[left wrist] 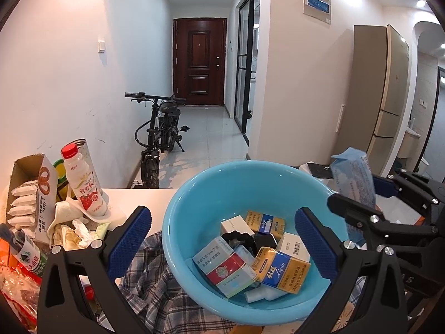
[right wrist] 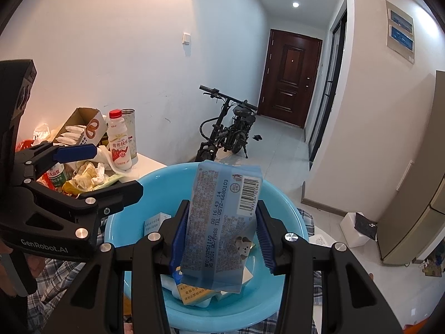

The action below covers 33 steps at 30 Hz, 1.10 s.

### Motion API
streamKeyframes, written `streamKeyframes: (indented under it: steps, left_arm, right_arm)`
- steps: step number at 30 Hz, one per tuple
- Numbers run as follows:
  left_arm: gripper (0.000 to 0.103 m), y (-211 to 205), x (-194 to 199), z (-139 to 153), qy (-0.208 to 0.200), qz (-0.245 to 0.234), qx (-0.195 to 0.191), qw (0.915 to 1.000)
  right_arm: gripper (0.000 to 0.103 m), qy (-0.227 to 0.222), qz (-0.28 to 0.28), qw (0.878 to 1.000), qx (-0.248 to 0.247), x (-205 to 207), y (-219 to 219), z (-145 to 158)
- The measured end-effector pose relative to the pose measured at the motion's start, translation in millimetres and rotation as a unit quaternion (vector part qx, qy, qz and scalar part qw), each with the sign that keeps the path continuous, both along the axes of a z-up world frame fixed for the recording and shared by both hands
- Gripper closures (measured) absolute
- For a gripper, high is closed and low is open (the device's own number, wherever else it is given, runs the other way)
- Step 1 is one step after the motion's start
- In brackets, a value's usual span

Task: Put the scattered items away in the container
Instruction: 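Lower the light-blue soap packet into the basin and open the right gripper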

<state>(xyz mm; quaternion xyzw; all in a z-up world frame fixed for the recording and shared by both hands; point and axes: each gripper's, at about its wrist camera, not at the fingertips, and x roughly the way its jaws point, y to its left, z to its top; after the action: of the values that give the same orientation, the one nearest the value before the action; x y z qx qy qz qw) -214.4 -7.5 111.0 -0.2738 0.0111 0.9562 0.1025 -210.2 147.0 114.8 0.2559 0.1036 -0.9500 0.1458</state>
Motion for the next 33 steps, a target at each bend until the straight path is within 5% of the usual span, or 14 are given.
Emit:
streamKeyframes:
  steps: [33]
  left_arm:
    - [0.001,1.2,-2.5,-3.9,-0.008,0.002,-0.01,0.9999]
  right_arm:
    - [0.056,-0.001,-0.003,1.0,-0.002,-0.5,-0.9,-2.8]
